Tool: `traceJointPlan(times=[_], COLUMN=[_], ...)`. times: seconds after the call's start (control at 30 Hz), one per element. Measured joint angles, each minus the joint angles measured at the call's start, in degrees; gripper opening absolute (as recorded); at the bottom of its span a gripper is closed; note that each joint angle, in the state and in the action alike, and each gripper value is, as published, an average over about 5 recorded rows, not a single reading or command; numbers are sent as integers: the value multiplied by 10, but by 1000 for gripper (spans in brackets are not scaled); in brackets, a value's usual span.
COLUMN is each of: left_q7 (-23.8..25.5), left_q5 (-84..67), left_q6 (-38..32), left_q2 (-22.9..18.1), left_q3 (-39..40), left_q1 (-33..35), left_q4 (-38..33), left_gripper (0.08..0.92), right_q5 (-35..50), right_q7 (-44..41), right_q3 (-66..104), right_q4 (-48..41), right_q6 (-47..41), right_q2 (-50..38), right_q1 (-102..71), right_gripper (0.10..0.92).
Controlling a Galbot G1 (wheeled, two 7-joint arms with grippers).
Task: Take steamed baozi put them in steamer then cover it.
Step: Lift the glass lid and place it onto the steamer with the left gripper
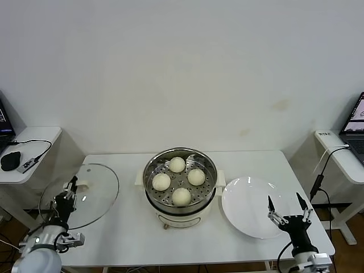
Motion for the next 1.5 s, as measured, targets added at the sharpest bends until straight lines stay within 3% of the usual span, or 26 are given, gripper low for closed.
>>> traceJointPlan(times=[0.37,0.7,1.03,1.5], left_q7=[51,87,149,208], left_q5=[-62,-42,68,199], left_q6=[59,119,170,203], left_q2=[37,39,-21,-138], left_q3=[50,174,288,355], left_q1=[-11,-80,-157,-220], left_q4=[-121,-142,-109,-52], left_gripper=[126,126,126,126], right_q5=[-25,-67,-109,-147], right_q7=[-1,0,0,1], right_q3=[-18,-18,-14,-21], right_q4=[-11,-24,-34,-43], right_q6=[9,12,14,19], right_q2=[11,22,35,46], right_q1=[9,21,30,30], right_gripper=[823,823,823,823])
